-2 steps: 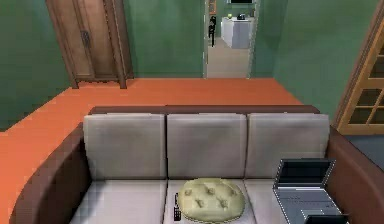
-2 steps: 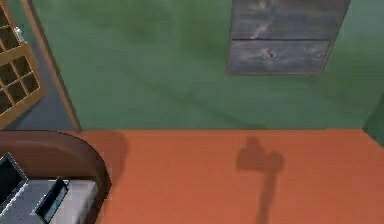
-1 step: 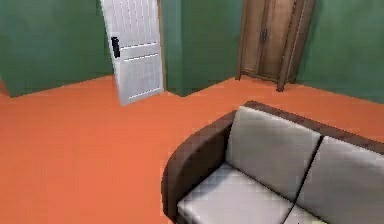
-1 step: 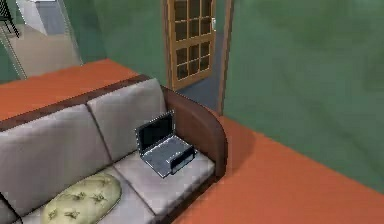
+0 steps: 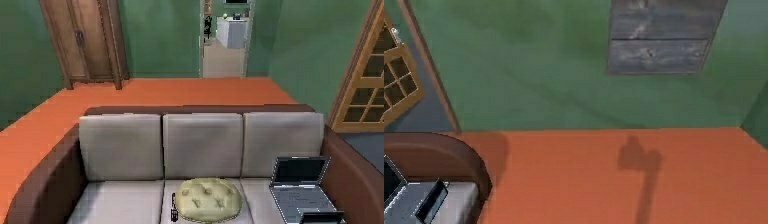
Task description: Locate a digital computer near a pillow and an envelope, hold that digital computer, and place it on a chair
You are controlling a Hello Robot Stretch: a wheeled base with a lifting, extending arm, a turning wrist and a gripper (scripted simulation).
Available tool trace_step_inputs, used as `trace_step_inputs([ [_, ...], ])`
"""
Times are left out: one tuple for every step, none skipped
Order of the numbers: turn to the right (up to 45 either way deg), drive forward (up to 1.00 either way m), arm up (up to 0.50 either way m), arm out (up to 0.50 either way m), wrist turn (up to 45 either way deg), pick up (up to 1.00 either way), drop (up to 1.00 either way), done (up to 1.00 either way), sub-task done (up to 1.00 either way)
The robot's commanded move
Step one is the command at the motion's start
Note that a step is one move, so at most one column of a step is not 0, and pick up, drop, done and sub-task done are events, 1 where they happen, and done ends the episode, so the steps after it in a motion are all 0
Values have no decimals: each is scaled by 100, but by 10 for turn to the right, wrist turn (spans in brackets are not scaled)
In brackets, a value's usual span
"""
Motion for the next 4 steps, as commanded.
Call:
trace_step_inputs([
  [450, 0, 0, 0, 0, 0, 0, 0, 0],
  [210, 0, 0, 0, 0, 0, 0, 0, 0],
  [0, 100, 0, 0, 0, 0, 0, 0, 0],
  [-450, 0, 0, 0, 0, 0, 0, 0, 0],
])
